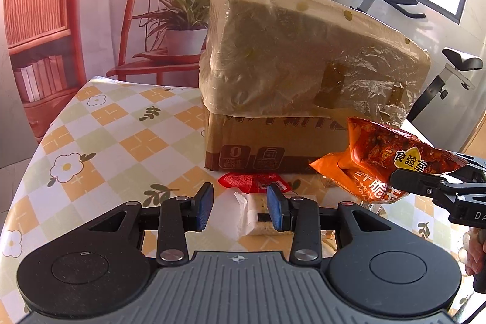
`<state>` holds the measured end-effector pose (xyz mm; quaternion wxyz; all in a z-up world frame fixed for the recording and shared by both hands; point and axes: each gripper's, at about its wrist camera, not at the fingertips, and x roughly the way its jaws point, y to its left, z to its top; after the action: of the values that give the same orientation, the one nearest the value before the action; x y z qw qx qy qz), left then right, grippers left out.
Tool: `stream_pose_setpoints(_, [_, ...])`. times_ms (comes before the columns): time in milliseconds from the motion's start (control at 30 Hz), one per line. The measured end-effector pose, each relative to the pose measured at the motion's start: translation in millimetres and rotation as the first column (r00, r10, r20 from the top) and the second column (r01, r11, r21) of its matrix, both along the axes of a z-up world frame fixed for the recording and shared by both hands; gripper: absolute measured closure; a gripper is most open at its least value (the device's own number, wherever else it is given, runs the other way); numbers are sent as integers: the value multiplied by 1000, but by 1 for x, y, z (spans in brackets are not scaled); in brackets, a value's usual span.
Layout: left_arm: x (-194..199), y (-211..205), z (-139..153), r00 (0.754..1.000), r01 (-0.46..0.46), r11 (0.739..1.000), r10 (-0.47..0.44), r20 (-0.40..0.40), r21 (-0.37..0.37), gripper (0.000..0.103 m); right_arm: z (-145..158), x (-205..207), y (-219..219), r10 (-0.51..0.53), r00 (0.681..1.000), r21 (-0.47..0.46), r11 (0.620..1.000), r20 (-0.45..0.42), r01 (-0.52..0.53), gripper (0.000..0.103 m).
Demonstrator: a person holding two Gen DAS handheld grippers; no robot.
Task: Organize snacks
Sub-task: 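Lower both tools toward the orange chip bag and remaining snacks, then grasp the orange chip bag with the right tool while the left approaches the red packet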
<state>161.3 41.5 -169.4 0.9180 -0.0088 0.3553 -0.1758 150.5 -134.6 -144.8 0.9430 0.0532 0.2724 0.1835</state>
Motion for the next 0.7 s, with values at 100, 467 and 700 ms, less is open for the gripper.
stream_pose_setpoints(100, [-3,-7,-5,1000,13,1000,-13,-14,2,63,-1,-11,-12,-41,999,2,999,-14,41,50])
stream_pose_setpoints(467, [15,-20,-11,999,-30,1000,30,-14,-7,53,-23,-30,-56,-214,974,-52,976,-70,211,50])
stream_pose_setpoints(700, [39,-26,-26,993,-118,993,118,-23,-1,53,-30,-29,-58,-209,975,-49,977,-74,206,50])
